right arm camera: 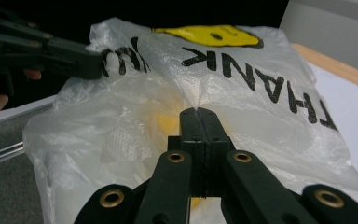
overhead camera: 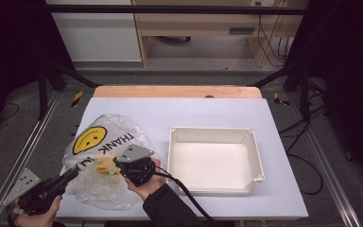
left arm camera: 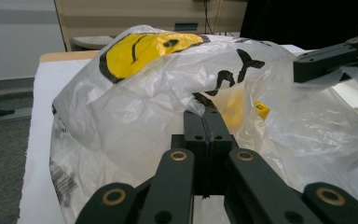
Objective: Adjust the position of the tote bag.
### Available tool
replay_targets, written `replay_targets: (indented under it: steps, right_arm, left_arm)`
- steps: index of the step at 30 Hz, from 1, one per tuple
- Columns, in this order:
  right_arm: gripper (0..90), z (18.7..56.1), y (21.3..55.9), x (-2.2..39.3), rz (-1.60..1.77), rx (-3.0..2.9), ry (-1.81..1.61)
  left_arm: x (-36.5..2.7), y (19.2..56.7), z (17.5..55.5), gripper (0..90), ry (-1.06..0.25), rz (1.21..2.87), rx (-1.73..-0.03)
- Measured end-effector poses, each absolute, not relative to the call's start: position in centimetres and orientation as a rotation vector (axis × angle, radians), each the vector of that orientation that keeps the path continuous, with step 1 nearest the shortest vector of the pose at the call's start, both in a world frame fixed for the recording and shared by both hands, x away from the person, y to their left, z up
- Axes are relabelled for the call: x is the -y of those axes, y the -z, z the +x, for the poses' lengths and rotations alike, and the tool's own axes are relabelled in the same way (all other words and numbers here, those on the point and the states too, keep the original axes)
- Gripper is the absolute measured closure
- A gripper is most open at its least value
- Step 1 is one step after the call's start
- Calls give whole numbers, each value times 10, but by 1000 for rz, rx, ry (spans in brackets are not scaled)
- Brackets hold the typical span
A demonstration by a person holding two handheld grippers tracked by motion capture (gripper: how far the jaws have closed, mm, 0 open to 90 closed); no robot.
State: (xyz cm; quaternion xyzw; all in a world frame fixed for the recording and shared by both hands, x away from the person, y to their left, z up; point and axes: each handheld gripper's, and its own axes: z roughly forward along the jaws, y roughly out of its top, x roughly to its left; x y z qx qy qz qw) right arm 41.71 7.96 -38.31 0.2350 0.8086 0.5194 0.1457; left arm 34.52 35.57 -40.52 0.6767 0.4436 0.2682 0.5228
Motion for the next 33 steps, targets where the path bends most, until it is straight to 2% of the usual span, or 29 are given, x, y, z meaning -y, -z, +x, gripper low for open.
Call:
replay_targets:
  steps: [12,19,23,27,30,33]
  right_arm:
    - [900,427,372,-95,694,-2279,-1511]
    - [900,426,371,-94,695,-2271,-1505]
    - [900,426,370,-93,698,-2267,-1509]
    - [900,425,371,-94,695,-2266,-1517]
    - [900,425,370,-94,692,-2263,-1528]
    - [900,424,368,-95,686,-2262,-1540]
  left_arm:
    - [-358,410,359,889,-664,1620,-1111]
    - [-362,400,345,564,-699,1571,-1125]
    - [-361,387,335,497,-704,1545,-1095]
    - [-344,384,335,457,-684,1621,-1056]
    - [-327,391,342,446,-688,1711,-1045]
    - [-322,393,348,444,-676,1733,-1047]
